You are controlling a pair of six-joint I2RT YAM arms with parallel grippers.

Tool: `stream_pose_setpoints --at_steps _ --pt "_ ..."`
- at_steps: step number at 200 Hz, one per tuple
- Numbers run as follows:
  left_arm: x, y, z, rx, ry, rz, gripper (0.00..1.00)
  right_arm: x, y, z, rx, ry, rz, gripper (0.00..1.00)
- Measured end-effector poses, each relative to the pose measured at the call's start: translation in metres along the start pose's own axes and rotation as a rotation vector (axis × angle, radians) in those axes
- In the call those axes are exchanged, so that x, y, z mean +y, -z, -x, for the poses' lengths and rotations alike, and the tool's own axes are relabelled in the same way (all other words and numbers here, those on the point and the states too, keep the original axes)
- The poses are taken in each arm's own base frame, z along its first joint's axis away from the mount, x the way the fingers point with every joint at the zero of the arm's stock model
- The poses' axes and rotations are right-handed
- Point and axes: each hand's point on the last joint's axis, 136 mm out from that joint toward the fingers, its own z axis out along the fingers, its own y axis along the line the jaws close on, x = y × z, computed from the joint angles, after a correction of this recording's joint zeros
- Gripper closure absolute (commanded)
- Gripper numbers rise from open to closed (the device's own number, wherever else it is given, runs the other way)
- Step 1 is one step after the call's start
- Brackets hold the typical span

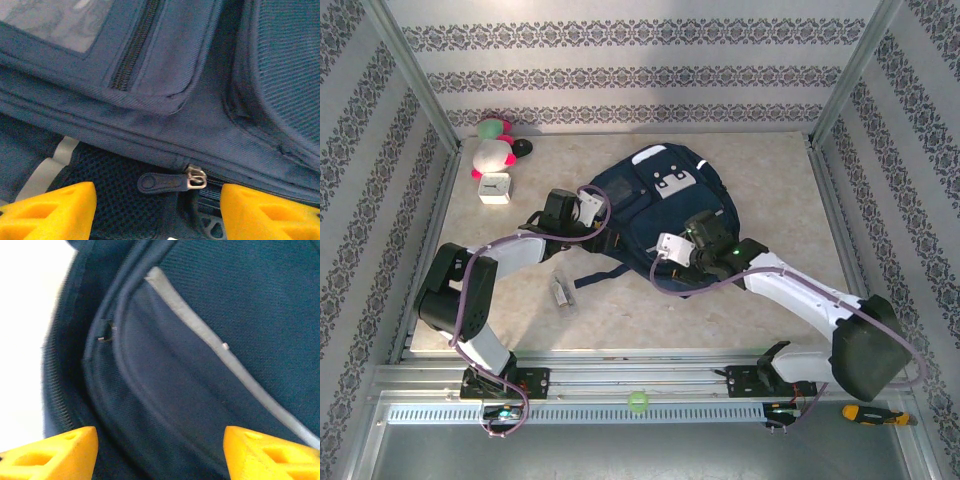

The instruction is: Pack the student bag

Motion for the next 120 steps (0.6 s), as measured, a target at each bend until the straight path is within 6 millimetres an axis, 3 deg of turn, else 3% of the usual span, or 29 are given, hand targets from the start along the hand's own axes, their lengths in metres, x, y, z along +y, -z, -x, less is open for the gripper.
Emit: stream_pose_setpoints --at_steps 31,46,83,120 --pt "0.004 -0.003 -0.008 0.032 -0.009 0.054 0.39 -0.015 -0.02 0.001 -0.003 0.019 -0.086 0.64" --pt "0.002 -0.006 -0.012 0.045 -0.024 0.051 0.4 -0.02 -0.027 0.001 -0.002 0.026 -0.113 0.72" --pt "-0.001 -0.014 -0.02 0.072 -0.058 0.04 0.4 -0.046 -0.024 0.019 -0.065 0.002 -0.217 0.81" --pt "-0.002 -0.016 -0.014 0.055 -0.073 0.039 0.39 -0.067 -0.006 0.044 -0.16 -0.018 -0.294 0.85"
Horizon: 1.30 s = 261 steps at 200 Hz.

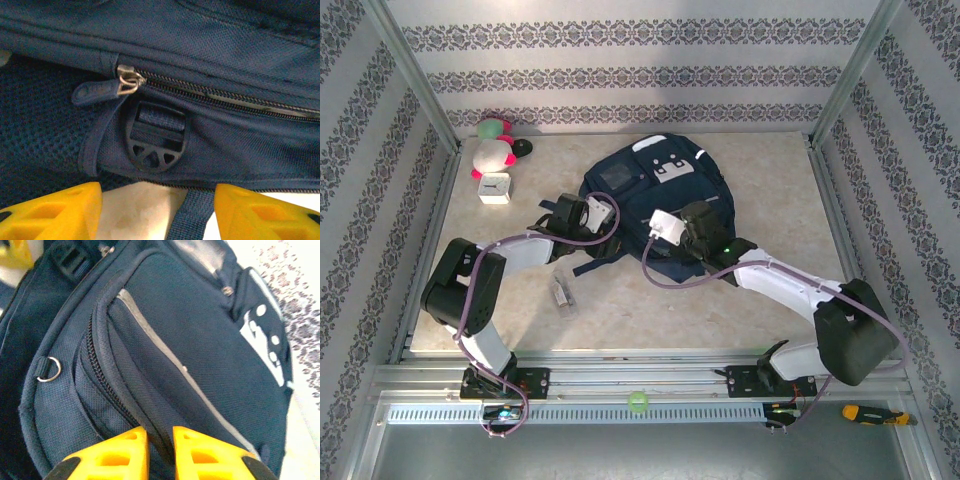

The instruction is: Pack the student bag

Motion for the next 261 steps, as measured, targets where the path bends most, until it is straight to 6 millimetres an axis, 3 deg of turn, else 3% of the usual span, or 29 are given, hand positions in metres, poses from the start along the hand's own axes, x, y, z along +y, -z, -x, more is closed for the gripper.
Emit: stream_pose_setpoints --at_steps 37,77,135,171,219,232,261 --pt "0.003 0.003 0.027 -0.078 0.005 0.007 0.38 -0.021 0.009 0.011 -0.052 -0.033 -0.053 0.87" --pt "0.023 -0.004 0.064 -0.125 0.01 0.044 0.39 -0.026 0.011 0.012 -0.068 -0.044 -0.056 0.87" --pt "0.026 -0.021 0.054 -0.087 -0.011 0.033 0.38 -0.025 0.011 0.013 -0.079 -0.062 -0.046 0.87" --pt "0.022 -0.031 0.046 -0.073 0.0 -0.009 0.59 -0.026 0.011 0.013 -0.082 -0.072 -0.043 0.87" --pt "0.012 -0.035 0.043 -0.114 0.027 -0.074 0.95 -0.025 0.011 0.014 -0.089 -0.096 -0.034 0.86" --pt "0.008 -0.031 0.039 -0.113 0.035 -0.088 1.0 -0.027 0.011 0.012 -0.089 -0.108 -0.032 0.86" --pt "-0.006 -0.015 0.037 -0.134 0.05 -0.141 1.0 -0.031 0.01 0.008 -0.088 -0.149 -0.031 0.87"
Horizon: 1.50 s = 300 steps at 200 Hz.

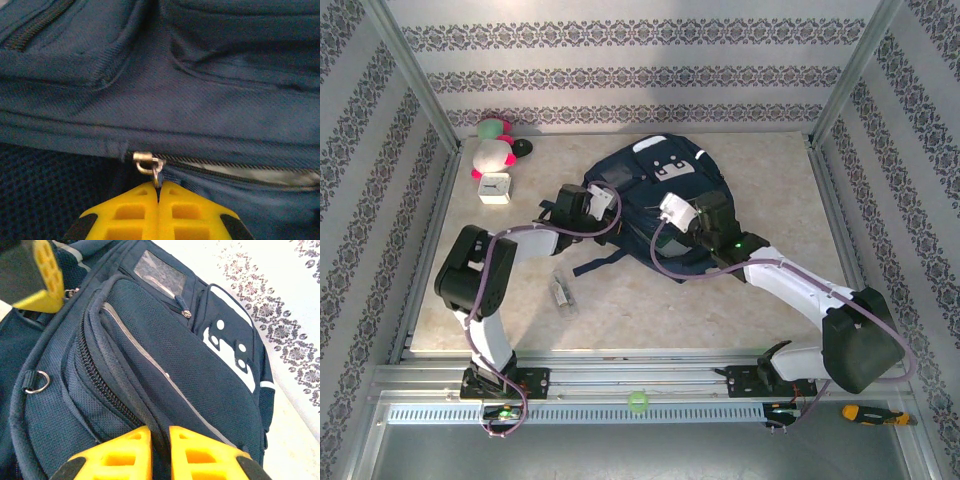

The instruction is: Pack the student bag

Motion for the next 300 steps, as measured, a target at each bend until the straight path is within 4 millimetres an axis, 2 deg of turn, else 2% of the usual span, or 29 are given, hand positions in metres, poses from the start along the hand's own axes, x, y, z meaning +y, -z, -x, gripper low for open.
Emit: stream_pose_setpoints --at_steps 33,59,68,78,86,110,133,153,174,206,245,256,269,277,300 --pt "-0.024 0.014 0.002 -0.015 0.033 -0.1 1.0 0.0 -0.001 0.001 -0.004 -0.024 0.005 0.87" --pt "-0.031 0.019 0.007 -0.024 0.052 -0.126 1.0 -0.001 -0.003 0.0 0.001 -0.042 0.007 0.87" --pt "-0.031 0.02 0.008 -0.027 0.06 -0.124 0.89 0.0 -0.003 0.0 0.002 -0.045 0.008 0.87" --pt "-0.027 0.021 0.009 -0.029 0.071 -0.109 0.68 -0.001 -0.004 -0.001 0.003 -0.048 0.008 0.87" --pt "-0.021 0.022 0.009 -0.031 0.086 -0.087 0.6 -0.001 -0.004 0.0 0.002 -0.049 0.009 0.87" --pt "-0.001 0.024 0.007 -0.018 0.102 0.006 0.55 -0.001 -0.003 0.001 -0.001 -0.051 0.013 0.87" --pt "0.013 0.021 0.016 -0.013 0.074 0.069 0.52 -0.002 -0.003 0.003 -0.002 -0.051 0.013 0.87" --pt "0.02 0.014 0.022 -0.01 0.036 0.089 0.48 -0.004 -0.002 0.006 -0.006 -0.051 0.014 0.87" --pt "0.021 0.007 0.017 0.018 0.003 0.092 0.45 -0.011 0.0 0.01 -0.014 -0.057 0.005 0.87" --pt "0.017 -0.004 0.009 0.054 -0.039 0.08 0.45 -0.022 0.002 0.018 -0.032 -0.065 -0.011 0.87" --pt "0.014 -0.013 0.001 0.073 -0.053 0.067 0.48 -0.021 0.0 0.018 -0.028 -0.072 0.001 0.88" --pt "0.014 -0.017 0.002 0.07 -0.05 0.065 0.57 -0.02 -0.001 0.018 -0.029 -0.077 0.007 0.88" --pt "0.016 -0.022 0.003 0.061 -0.053 0.063 0.77 -0.019 -0.001 0.019 -0.03 -0.081 0.009 0.88" --pt "0.017 -0.024 0.004 0.056 -0.052 0.063 0.86 -0.019 -0.001 0.019 -0.03 -0.083 0.009 0.88" --pt "0.016 -0.026 0.007 0.039 -0.073 0.054 0.96 -0.019 -0.001 0.018 -0.029 -0.087 0.009 0.88"
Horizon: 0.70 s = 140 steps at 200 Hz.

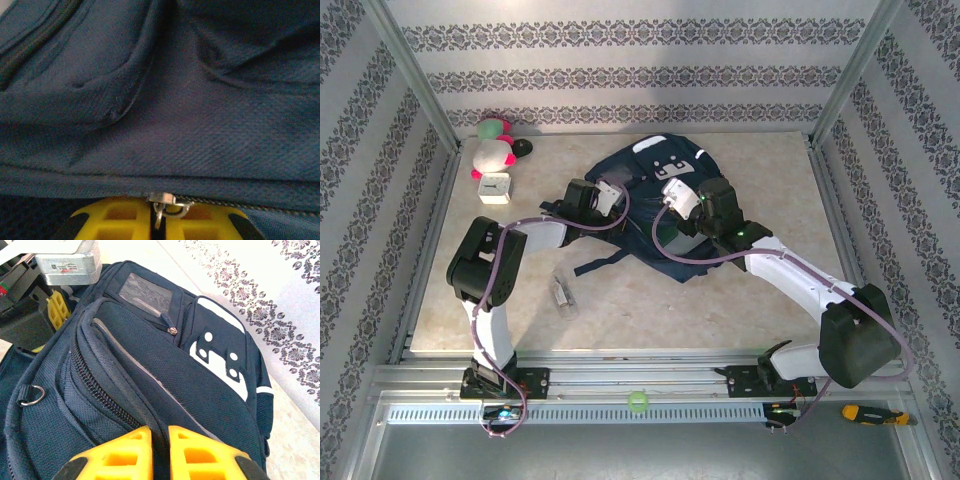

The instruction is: Pack the student bag

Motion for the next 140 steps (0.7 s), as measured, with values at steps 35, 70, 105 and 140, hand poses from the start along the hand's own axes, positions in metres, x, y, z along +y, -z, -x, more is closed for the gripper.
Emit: stream_pose_setpoints --at_steps 35,70,105,140 --pt "-0.009 0.01 -0.008 -0.006 -0.032 -0.03 1.0 0.002 -0.004 -0.004 0.013 -0.021 0.006 0.88" --pt "-0.023 0.018 -0.017 -0.003 -0.058 -0.088 1.0 0.008 -0.016 -0.016 0.051 -0.04 0.027 0.89" --pt "-0.028 0.02 -0.023 0.005 -0.059 -0.107 1.0 0.013 -0.022 -0.023 0.071 -0.071 0.039 0.76" --pt "-0.025 0.019 -0.023 0.009 -0.049 -0.091 1.0 0.012 -0.015 -0.031 0.116 -0.215 0.027 0.31"
